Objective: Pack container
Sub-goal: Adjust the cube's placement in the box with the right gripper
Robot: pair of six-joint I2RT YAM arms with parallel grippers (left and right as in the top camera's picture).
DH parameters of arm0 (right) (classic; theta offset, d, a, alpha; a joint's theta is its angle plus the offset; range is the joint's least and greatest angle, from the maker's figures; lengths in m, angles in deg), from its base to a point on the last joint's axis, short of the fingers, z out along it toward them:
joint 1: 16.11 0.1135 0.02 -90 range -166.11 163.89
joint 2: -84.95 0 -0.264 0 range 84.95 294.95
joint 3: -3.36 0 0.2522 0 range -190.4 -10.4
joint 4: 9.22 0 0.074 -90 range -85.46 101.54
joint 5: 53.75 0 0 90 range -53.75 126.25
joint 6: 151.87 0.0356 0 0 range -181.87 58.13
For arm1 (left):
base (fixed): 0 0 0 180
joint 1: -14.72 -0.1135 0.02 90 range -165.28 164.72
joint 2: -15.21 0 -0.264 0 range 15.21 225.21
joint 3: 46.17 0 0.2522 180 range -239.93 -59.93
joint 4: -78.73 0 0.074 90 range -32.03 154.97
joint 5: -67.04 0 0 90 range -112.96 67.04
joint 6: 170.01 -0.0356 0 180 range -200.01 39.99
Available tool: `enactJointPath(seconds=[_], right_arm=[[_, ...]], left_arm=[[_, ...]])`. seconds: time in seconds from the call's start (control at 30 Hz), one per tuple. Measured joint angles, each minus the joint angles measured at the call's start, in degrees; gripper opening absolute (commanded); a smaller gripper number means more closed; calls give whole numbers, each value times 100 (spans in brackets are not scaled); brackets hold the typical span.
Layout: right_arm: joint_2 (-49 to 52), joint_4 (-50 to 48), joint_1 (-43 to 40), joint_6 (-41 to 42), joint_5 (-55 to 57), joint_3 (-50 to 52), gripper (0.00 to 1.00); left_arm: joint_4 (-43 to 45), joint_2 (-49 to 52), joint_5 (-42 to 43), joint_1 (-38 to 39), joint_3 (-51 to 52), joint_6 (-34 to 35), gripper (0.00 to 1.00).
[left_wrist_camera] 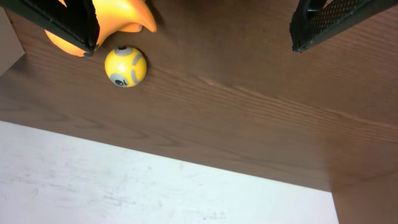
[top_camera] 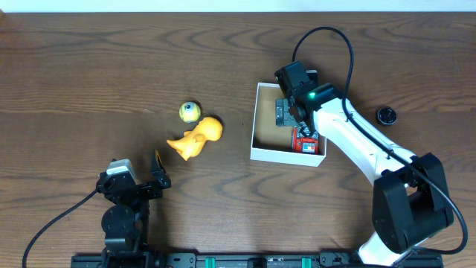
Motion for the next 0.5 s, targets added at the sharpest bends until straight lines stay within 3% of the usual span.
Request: enactJointPath(seconds=[0.5], right_arm=[[-656, -131, 0, -721, -573, -13, 99]], left_arm=[[0, 0, 0, 0, 0, 0, 98]])
